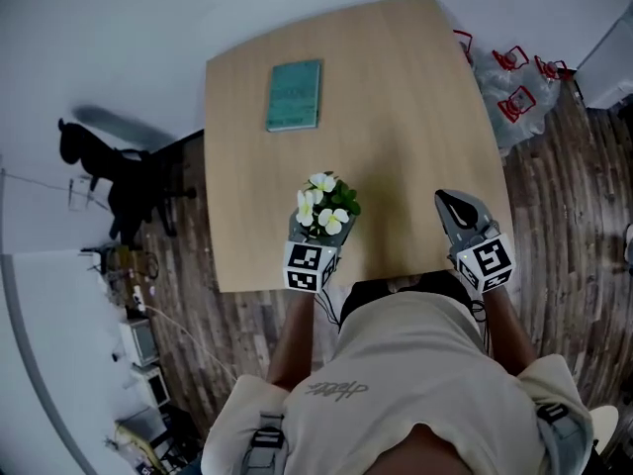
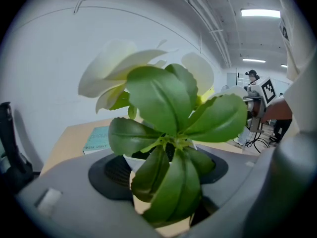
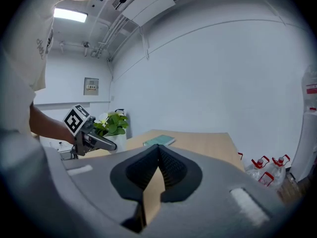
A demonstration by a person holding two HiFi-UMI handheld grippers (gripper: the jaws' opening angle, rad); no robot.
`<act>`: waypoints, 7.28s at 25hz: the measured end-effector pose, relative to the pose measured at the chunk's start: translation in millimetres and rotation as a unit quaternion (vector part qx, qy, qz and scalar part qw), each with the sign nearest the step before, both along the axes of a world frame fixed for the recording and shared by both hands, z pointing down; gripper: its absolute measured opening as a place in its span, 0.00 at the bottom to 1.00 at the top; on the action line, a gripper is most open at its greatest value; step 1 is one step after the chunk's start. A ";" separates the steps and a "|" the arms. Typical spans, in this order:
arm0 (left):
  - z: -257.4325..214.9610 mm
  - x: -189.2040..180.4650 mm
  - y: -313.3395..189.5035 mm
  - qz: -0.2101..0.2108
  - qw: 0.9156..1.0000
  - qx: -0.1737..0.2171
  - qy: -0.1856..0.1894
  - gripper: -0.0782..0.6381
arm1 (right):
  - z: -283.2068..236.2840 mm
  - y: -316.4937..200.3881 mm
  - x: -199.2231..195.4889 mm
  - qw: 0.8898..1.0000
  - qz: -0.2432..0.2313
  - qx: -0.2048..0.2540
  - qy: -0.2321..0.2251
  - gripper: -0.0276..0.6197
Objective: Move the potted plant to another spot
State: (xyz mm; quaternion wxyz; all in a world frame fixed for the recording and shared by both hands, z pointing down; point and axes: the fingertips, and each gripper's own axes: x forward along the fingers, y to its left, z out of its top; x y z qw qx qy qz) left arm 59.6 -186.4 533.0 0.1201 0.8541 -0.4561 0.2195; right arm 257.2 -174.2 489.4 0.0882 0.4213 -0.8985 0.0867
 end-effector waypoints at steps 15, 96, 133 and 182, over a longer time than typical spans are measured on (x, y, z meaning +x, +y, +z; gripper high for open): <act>-7.5 153.0 -15.1 0.012 1.000 0.006 -0.010 0.61 | 22.5 -9.1 121.7 1.000 -0.013 -0.006 -0.017 0.05; 182.6 318.6 -107.7 0.128 0.990 -0.035 -0.055 0.67 | 109.9 -10.0 271.3 0.980 0.148 -0.128 -0.041 0.05; 71.1 135.6 0.2 -0.038 0.998 0.016 -0.038 0.15 | 71.0 -1.3 102.6 0.996 -0.006 -0.084 -0.041 0.05; -190.7 68.1 -18.8 -0.032 0.973 0.211 0.088 0.13 | -161.0 -14.8 63.5 0.986 0.007 0.157 -0.048 0.05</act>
